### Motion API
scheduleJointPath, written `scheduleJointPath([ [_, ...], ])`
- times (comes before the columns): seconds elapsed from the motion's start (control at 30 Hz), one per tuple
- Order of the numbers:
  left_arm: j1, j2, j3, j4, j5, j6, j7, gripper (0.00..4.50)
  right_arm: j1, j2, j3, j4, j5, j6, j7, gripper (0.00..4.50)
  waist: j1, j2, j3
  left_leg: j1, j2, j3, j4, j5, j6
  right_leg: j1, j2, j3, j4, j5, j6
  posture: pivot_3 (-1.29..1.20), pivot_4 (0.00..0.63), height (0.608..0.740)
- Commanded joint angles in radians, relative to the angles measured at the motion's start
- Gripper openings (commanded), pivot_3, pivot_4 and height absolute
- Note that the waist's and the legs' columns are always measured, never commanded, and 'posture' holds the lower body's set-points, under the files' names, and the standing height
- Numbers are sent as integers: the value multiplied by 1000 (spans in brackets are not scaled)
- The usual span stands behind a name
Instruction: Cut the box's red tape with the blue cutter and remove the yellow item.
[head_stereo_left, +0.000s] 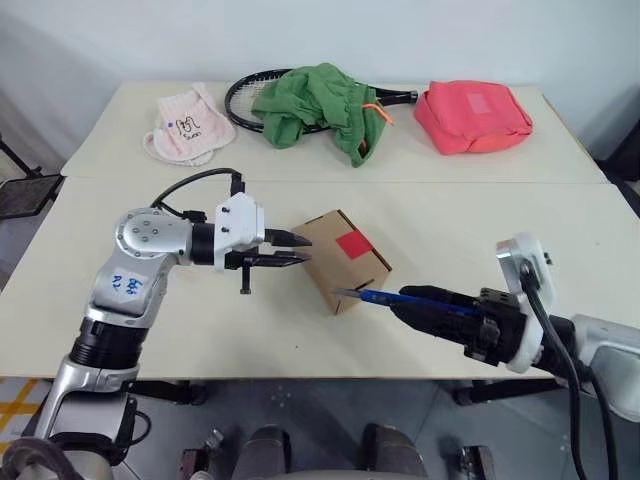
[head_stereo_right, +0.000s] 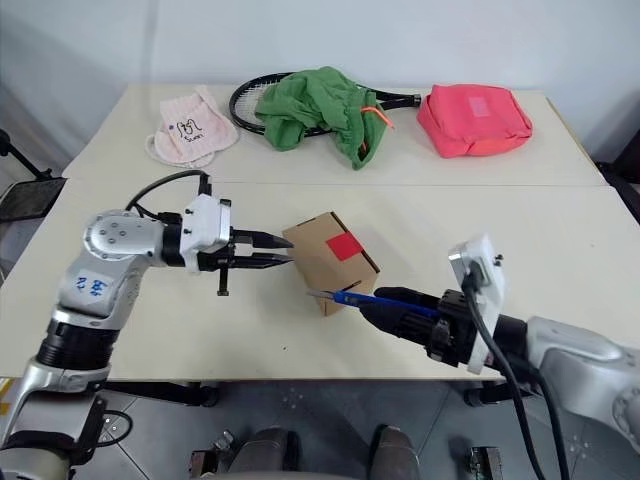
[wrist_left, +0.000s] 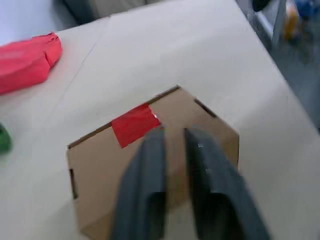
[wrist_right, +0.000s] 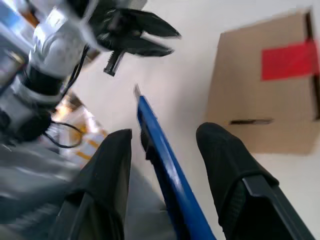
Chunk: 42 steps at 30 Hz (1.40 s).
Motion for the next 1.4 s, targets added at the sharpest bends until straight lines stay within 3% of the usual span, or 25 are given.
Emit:
scheduleJointPath([
  [0.03,6,11,3,-135,25,-17,46,2116,-118,35,158,71,90,18,-135,1883,0,0,0,0,0,0,0,0,0,0,0,0,0,0,0,0,150,740],
  [0.13,10,24,-14,-198,33,16,59,3034,-206,79,246,129,90,39,-222,1883,3,-1,0,-1,0,0,1,0,0,0,0,0,0,0,0,0,150,740],
  [0.4,34,-3,-110,-305,68,147,138,3034,-286,236,318,195,90,56,-394,1883,3,-1,0,-1,0,0,1,0,0,-1,0,0,0,0,0,0,150,740],
  [0.57,57,30,-184,-300,155,152,139,3034,-298,309,318,194,90,57,-462,1883,2,0,0,-2,0,0,1,0,0,-2,0,0,1,0,0,0,150,740],
  [1.03,59,23,-232,-267,232,152,130,3034,-289,383,306,165,90,62,-522,1883,2,0,0,-3,0,0,1,0,0,-3,0,0,1,0,0,0,150,740],
  [1.13,63,12,-241,-273,226,165,132,2450,-289,388,307,163,90,62,-523,1883,2,0,0,-3,0,0,1,0,0,-3,0,0,1,0,0,0,150,740],
  [1.33,60,4,-257,-278,239,181,138,588,-277,389,310,152,90,63,-528,1883,2,0,0,-3,0,0,1,0,0,-3,0,0,1,0,0,0,150,740],
  [1.4,59,6,-259,-276,243,177,138,402,-275,388,310,151,90,63,-529,1883,2,0,0,-3,0,0,1,0,0,-3,0,0,1,0,0,0,150,740],
])
